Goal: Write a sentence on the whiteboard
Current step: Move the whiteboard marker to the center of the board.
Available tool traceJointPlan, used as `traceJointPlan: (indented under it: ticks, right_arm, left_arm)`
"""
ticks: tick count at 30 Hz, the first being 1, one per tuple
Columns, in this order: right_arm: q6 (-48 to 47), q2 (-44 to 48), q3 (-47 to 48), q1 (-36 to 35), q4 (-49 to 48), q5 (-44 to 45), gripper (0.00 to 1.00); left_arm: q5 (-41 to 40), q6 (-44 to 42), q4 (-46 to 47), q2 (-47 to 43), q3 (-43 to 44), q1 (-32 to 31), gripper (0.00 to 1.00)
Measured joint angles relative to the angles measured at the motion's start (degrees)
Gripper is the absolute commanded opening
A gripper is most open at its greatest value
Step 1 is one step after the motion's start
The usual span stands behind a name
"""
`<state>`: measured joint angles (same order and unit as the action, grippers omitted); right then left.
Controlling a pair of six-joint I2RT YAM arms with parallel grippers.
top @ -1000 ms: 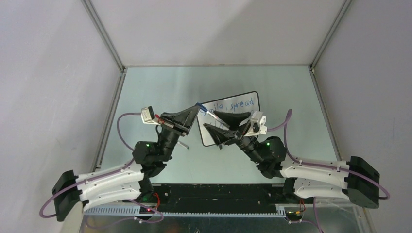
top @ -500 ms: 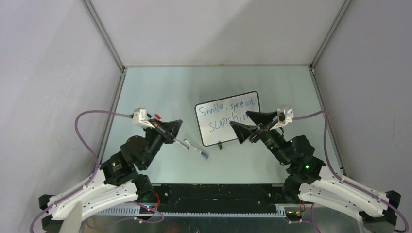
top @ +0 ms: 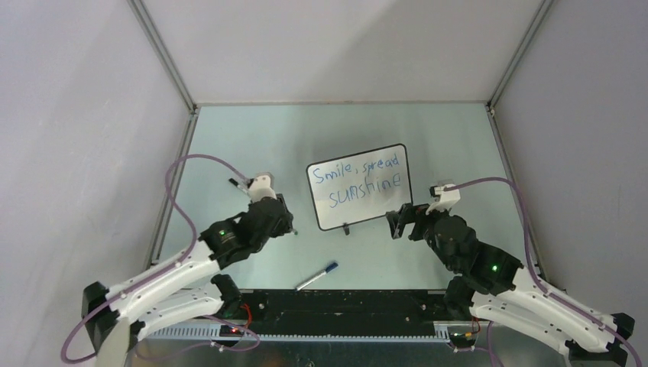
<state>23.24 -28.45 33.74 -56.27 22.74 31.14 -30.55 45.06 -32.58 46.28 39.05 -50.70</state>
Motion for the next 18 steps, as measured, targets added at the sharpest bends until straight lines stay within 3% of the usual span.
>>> traceJointPlan:
  ticks: [3, 4, 6, 9, 12, 18]
  right_arm:
    - [1.97, -0.94, -0.55, 0.2, 2.6, 3.32, 0.98]
    - [2.43, -1.09, -0.98, 0.35, 2.99, 4.22, 0.98]
    - [3.15, -1.11, -1.79, 0.72, 3.52, 5.16, 0.98]
    - [3.54, -1.14, -2.47, 1.27, 3.54, 5.75, 0.98]
    - [3.52, -1.31, -2.69, 1.55, 3.5, 5.75, 0.98]
    - [3.26, -1.7, -2.97, 1.84, 2.67, 5.27, 0.98]
  left_arm:
    - [3.78, 0.42, -0.94, 3.28, -1.07, 0.11, 0.73]
    - [5.55, 1.07, -0.52, 3.06, -2.38, 0.09, 0.93]
    - [8.24, 0.94, 0.17, 1.81, -4.81, -0.59, 0.99]
    - [9.9, -0.66, 0.7, -0.98, -7.3, -5.84, 0.99]
    - [10.36, -4.39, 2.08, -1.09, -7.3, -14.25, 0.93]
    - [11.1, -11.89, 3.54, 12.55, -4.81, -22.23, 0.88]
